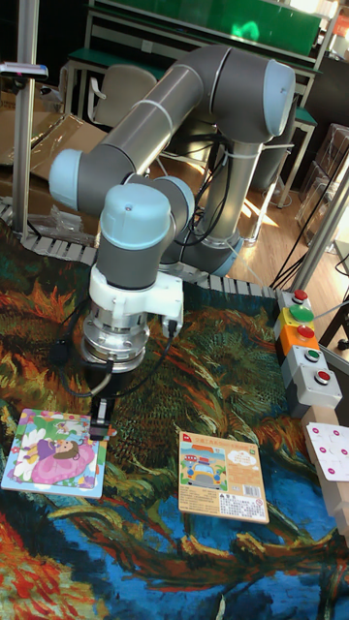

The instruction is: Assemble one piece of a puzzle

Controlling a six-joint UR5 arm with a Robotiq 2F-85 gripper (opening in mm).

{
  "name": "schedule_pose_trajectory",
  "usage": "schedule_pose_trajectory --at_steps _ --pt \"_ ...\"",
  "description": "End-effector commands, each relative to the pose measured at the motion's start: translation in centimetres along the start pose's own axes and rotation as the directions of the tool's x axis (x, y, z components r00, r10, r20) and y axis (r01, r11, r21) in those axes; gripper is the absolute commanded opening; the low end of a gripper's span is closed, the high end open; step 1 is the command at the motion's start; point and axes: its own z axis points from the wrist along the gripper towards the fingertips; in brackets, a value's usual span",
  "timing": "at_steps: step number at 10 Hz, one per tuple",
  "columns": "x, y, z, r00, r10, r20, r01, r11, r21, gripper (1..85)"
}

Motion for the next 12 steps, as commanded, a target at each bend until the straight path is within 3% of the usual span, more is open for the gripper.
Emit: schedule_pose_trajectory --at_steps 1,3,4,7,9,12 --pt "2.6 0.1 0.6 0.999 -0.028 -0.036 0.028 1.0 0.003 1.3" --pt "4.1 0.7 0.4 0.997 -0.042 -0.069 0.041 0.999 -0.016 1.3" --pt "4.1 0.9 0.3 0.997 -0.045 -0.067 0.043 0.999 -0.022 1.3" --pt "2.4 0.7 0.4 1.0 -0.024 -0.003 0.024 1.0 -0.012 1.3" --pt "2.5 0.5 0.4 1.0 -0.02 -0.005 0.02 1.0 -0.003 1.3" --pt "4.5 1.5 0.7 0.998 -0.052 -0.044 0.052 0.999 -0.01 1.3"
